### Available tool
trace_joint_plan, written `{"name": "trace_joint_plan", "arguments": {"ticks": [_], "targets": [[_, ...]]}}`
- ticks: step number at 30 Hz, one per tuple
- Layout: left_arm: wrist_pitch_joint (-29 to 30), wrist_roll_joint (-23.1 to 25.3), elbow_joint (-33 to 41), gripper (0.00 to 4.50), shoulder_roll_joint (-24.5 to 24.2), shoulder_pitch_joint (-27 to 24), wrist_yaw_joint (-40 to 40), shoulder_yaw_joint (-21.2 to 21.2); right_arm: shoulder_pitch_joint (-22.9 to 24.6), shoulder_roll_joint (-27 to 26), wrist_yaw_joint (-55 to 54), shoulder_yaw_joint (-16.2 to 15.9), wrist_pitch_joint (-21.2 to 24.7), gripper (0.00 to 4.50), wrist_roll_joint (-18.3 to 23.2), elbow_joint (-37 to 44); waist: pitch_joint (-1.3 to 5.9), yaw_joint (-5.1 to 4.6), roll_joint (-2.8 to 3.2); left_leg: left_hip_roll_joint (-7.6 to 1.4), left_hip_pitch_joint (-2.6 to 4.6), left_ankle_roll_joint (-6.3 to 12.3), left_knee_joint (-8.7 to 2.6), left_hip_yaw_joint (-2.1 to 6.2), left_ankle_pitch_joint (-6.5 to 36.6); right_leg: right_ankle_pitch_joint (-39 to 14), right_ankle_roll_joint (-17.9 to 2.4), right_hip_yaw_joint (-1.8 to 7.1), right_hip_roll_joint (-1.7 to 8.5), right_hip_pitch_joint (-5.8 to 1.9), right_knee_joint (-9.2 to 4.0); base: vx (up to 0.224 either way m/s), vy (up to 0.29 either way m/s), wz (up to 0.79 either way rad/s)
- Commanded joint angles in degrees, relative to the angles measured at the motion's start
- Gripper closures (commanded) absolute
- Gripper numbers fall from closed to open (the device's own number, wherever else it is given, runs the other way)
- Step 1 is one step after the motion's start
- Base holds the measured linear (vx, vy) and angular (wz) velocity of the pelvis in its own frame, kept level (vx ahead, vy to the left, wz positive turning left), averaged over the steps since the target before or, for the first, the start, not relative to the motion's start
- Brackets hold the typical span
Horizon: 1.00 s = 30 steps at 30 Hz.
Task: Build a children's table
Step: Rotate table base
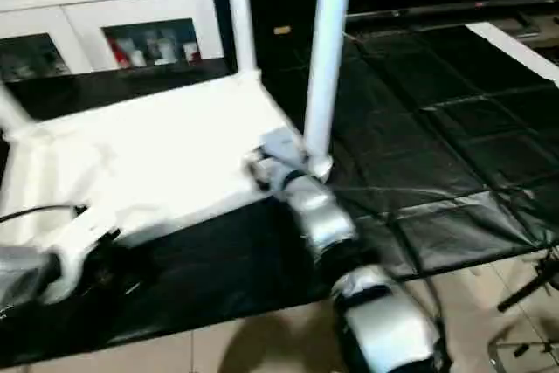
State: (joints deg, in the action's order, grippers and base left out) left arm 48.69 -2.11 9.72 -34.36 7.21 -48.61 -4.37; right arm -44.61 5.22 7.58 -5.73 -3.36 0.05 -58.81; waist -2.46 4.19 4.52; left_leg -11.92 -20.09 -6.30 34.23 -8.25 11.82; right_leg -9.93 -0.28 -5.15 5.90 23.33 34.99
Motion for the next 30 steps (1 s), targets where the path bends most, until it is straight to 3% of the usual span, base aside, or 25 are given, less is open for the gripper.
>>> {"name": "trace_joint_plan", "arguments": {"ticks": [1,3,6,10,11,13,16,18,21,23,24,26,27,30], "targets": [[-1.34,0.77,-1.31,0.09,1.55,1.44,3.15,0.38,-1.15,3.02,-1.53,2.68,-1.05,0.00,-0.33,-1.99,3.37,-0.64,0.76,0.31,-0.10,0.50,-4.29,-1.04,14.96,-10.28,-13.66,2.02,1.24,-3.05,-3.62,0.000,0.000,0.00],[-2.61,0.95,-2.44,0.09,3.37,2.38,4.60,-0.02,-1.83,5.68,-1.91,3.65,-1.41,0.00,-0.11,-3.15,3.57,-0.42,0.93,0.41,-0.20,0.95,-4.00,-1.07,13.57,-8.76,-14.11,1.98,1.21,-3.22,-3.43,0.000,0.000,0.00],[-4.37,0.94,-3.50,0.09,5.21,2.89,5.93,-0.47,-2.75,8.71,-1.93,4.68,-2.07,0.00,0.32,-4.87,3.85,-0.20,0.47,0.49,-0.61,2.22,-3.67,-1.12,10.10,-6.03,-14.59,1.84,1.15,-3.52,-3.18,0.000,0.000,0.00],[-6.59,0.33,-3.69,0.09,6.92,2.47,7.20,-0.11,-3.49,10.87,-1.38,5.49,-3.10,0.00,0.58,-6.48,3.83,-0.34,0.13,0.59,-1.02,3.34,-3.42,-1.22,8.57,-7.06,-14.46,1.62,1.13,-3.66,-3.26,0.000,0.000,0.00],[-9.53,-0.36,-3.34,0.09,7.88,1.75,8.04,0.46,-3.70,11.56,-0.33,6.18,-4.39,0.00,0.98,-7.15,3.82,-0.43,-0.13,0.62,-1.09,3.58,-3.42,-1.22,8.76,-7.56,-14.42,1.58,1.17,-3.67,-3.38,0.000,0.000,0.00],[-10.24,-1.36,-3.01,0.09,8.57,1.18,8.10,1.22,-3.68,11.68,1.10,6.35,-5.16,0.00,1.29,-7.35,3.71,-1.05,-0.26,0.58,-1.38,4.03,-3.46,-1.20,9.85,-10.13,-14.27,1.45,1.35,-3.80,-3.55,0.000,0.000,0.00],[-16.06,-6.15,-1.60,0.09,10.69,-1.45,6.12,4.71,-2.37,11.57,7.17,6.14,-8.26,0.00,1.88,-6.22,3.66,-1.94,-0.82,0.49,-1.59,5.08,-3.41,-1.19,10.20,-11.38,-14.44,1.38,1.41,-3.74,-3.79,0.000,0.000,0.00],[-17.22,-11.06,-0.24,0.09,11.75,-4.45,3.52,8.70,-0.04,10.92,15.19,6.21,-8.01,0.00,3.94,-3.30,3.74,-2.08,-0.76,0.32,-1.64,6.17,-3.26,-1.27,10.20,-11.17,-15.01,1.46,1.56,-3.78,-3.68,0.000,0.000,0.00],[-17.64,-12.50,-0.49,0.09,9.58,-8.26,1.20,10.94,3.53,9.48,24.30,6.86,-7.91,0.00,8.30,2.04,3.75,-2.01,-0.60,-0.05,-1.44,8.42,-3.32,-1.22,9.13,-9.19,-15.25,1.46,1.03,-3.33,-3.46,0.000,0.000,0.00],[-17.23,-12.12,-1.32,0.09,5.57,-11.39,-1.28,11.98,7.60,9.20,32.90,5.21,-7.07,0.00,11.42,8.18,3.88,-1.74,-0.84,-0.17,-1.43,9.31,-3.25,-1.19,8.05,-7.95,-15.21,1.47,0.99,-3.35,-3.34,0.000,0.000,0.00],[-16.99,-12.12,-1.86,0.09,3.66,-12.66,-2.27,12.56,9.33,9.45,36.52,3.97,-7.00,0.00,11.98,10.46,3.65,-1.55,-0.48,-0.32,-1.53,10.05,-3.29,-1.22,7.40,-7.51,-14.96,1.37,0.68,-3.10,-3.33,0.000,0.000,0.00],[-16.67,-12.14,-2.05,0.09,2.97,-13.03,-2.61,12.82,9.93,9.65,37.78,3.38,-6.67,0.00,12.03,11.24,3.67,-1.31,-0.39,-0.46,-1.33,9.56,-3.33,-1.21,7.85,-8.25,-15.22,1.43,0.72,-2.99,-3.24,0.000,0.000,0.00],[-14.95,-12.42,-2.75,0.09,-0.21,-14.46,-4.25,14.31,12.41,10.69,43.18,1.14,-3.36,0.00,13.05,14.86,3.46,-1.08,-0.28,-0.57,-1.05,8.62,-3.56,-1.31,9.49,-10.43,-15.31,1.48,0.72,-2.81,-3.55,0.000,0.000,0.00],[-12.56,-13.88,-3.68,0.09,-4.63,-16.21,-6.57,17.54,15.51,11.84,50.57,-0.88,0.20,0.00,14.93,20.26,3.07,-0.47,-0.27,-0.68,-0.92,6.68,-4.03,-1.29,13.48,-15.02,-13.72,1.65,0.84,-2.73,-3.95,0.000,0.000,0.00]]}}
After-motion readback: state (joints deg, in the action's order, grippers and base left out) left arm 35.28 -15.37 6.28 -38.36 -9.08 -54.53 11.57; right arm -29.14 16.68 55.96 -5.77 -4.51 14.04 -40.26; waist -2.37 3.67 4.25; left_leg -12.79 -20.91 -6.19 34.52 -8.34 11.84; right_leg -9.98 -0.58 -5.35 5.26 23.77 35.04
